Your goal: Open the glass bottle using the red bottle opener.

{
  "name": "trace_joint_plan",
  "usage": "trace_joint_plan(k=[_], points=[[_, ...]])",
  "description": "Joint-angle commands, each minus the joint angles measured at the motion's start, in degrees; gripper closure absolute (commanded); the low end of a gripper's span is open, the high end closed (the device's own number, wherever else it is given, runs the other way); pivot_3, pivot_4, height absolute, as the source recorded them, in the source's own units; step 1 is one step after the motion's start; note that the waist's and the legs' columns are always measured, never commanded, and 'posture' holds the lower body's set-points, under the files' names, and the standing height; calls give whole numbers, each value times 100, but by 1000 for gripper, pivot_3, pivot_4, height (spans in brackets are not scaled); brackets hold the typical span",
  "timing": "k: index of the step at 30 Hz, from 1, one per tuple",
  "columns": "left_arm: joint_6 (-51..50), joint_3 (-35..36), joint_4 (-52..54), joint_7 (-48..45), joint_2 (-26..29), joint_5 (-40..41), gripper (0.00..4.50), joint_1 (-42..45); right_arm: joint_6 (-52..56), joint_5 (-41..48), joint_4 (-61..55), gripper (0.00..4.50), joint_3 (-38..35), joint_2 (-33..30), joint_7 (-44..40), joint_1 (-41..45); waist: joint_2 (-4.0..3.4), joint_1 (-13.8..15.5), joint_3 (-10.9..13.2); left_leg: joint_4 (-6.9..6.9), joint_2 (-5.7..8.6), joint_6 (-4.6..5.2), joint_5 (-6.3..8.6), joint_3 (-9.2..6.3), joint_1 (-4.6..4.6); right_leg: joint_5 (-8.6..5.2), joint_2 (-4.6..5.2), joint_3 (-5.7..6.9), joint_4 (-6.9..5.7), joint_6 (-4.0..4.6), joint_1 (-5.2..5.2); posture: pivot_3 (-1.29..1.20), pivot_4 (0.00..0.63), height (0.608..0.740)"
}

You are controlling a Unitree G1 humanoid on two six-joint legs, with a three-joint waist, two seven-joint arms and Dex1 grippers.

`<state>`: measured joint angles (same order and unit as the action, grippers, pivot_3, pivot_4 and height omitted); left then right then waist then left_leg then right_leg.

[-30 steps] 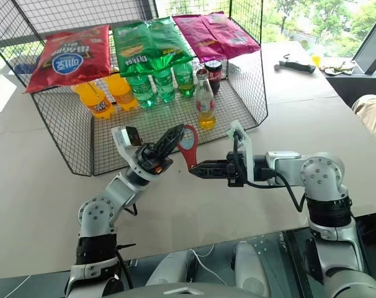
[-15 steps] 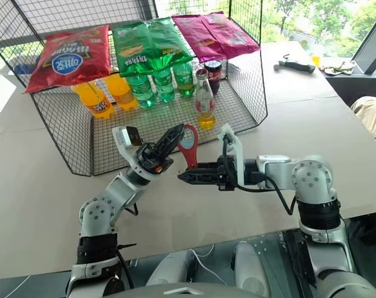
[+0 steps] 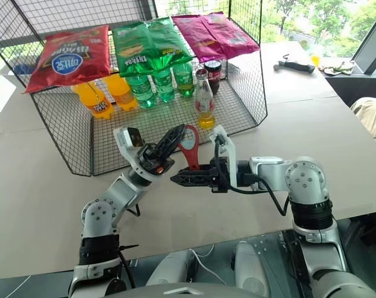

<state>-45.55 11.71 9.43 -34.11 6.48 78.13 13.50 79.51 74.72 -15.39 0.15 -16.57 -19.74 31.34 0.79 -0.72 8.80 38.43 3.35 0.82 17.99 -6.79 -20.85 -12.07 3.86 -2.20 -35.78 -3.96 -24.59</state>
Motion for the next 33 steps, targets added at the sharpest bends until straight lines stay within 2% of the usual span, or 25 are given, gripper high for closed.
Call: trace_joint_plan(k=[1, 2, 3, 8, 11, 14, 16, 17, 22, 23, 27, 29, 31, 33], points=[[-2, 21, 112, -50, -13, 125, 4500, -5, -17, 273, -91, 3852, -50, 39, 37, 97, 0, -2, 0, 0, 1, 0, 0, 0, 0, 0, 1, 0, 0, 0, 0, 0, 150, 740], [-18, 28, 110, -39, -17, 162, 4500, -13, -10, 294, -81, 4276, -56, 39, 60, 101, 0, -3, 0, 1, 1, 0, 0, 1, 0, 0, 1, -1, 0, 0, 0, 0, 150, 740], [-36, 38, 101, -13, -23, 211, 4500, -20, -4, 320, -62, 4477, -67, 39, 86, 110, 0, -4, 0, 0, 2, 0, 0, 1, 0, 0, 1, -1, 0, 0, 0, 0, 150, 740], [-202, 71, 46, -10, 0, 503, 4500, -44, -53, 330, -24, 4477, -107, 32, 311, 90, 0, -5, 0, 1, 1, 0, 0, 0, 0, 0, 0, -1, -1, 0, 0, 0, 150, 740], [-16, 96, 27, 8, 6, 223, 4500, -46, -138, 419, -46, 4477, -165, 96, 577, -17, 0, -5, 0, 1, 1, 0, 0, 0, 1, 0, 0, -1, -2, 0, 0, 0, 150, 740], [32, 102, 35, -5, 4, 161, 3565, -37, -190, 524, -109, 4500, -209, 121, 757, -106, 0, 0, -1, 1, 1, 0, 0, 0, 1, 0, 0, -1, -2, 0, 0, 0, 150, 740], [46, 108, 36, 16, -13, 171, 2536, -25, -228, 550, -166, 4500, -231, 85, 833, -187, 0, -3, -1, 1, 2, 0, 0, 0, 0, 0, 1, -1, -2, 0, 0, 0, 150, 740], [47, 107, 37, 26, -12, 156, 2279, -15, -275, 515, -208, 4500, -267, 42, 857, -265, 0, -2, -1, 1, 3, 0, 0, 1, 1, 0, 1, -2, -2, 0, 0, 0, 150, 740], [-8, 101, 290, 134, 101, 172, 275, 21, -904, 38, -408, 4500, -527, 10, 1187, -628, 1, -1, -1, 1, 3, 0, 0, 2, 0, 0, 1, -2, -3, 0, 0, 0, 150, 740], [3, 110, 344, 168, 134, 155, 93, 30, -1054, -65, -464, 4500, -584, 9, 1236, -718, 1, -2, -1, 1, 3, 0, 0, 4, 1, 0, 1, -5, -3, -1, 0, 0, 150, 740], [187, 154, 509, 335, 355, -224, 93, 64, -1781, -713, -662, 4500, -854, -82, 1354, -1087, 1, 0, -2, 2, 3, 0, 0, 6, 3, 0, -2, -6, -6, -1, 0, 0, 150, 740], [360, 42, 626, 330, 539, -712, 93, 48, -2175, -1221, -706, 4500, -876, -233, 1272, -1224, 1, 0, -2, 2, 3, 0, 0, 7, 4, 0, -2, -8, -6, -1, 0, 0, 150, 740], [702, -247, 792, 211, 774, -1532, 93, -14, -2608, -1677, -724, 4500, -912, -307, 1211, -1317, 1, 3, -2, 1, 13, 0, 0, 11, 4, 0, -3, -9, -6, -1, 0, 0, 150, 740], [1103, -413, 895, 174, 817, -2115, 93, -57, -3375, -2419, -761, 4500, -863, -350, 1125, -1338, 1, 4, -2, 0, 15, 0, 0, 14, 6, 0, -4, -12, -6, -1, 0, 0, 150, 740]])
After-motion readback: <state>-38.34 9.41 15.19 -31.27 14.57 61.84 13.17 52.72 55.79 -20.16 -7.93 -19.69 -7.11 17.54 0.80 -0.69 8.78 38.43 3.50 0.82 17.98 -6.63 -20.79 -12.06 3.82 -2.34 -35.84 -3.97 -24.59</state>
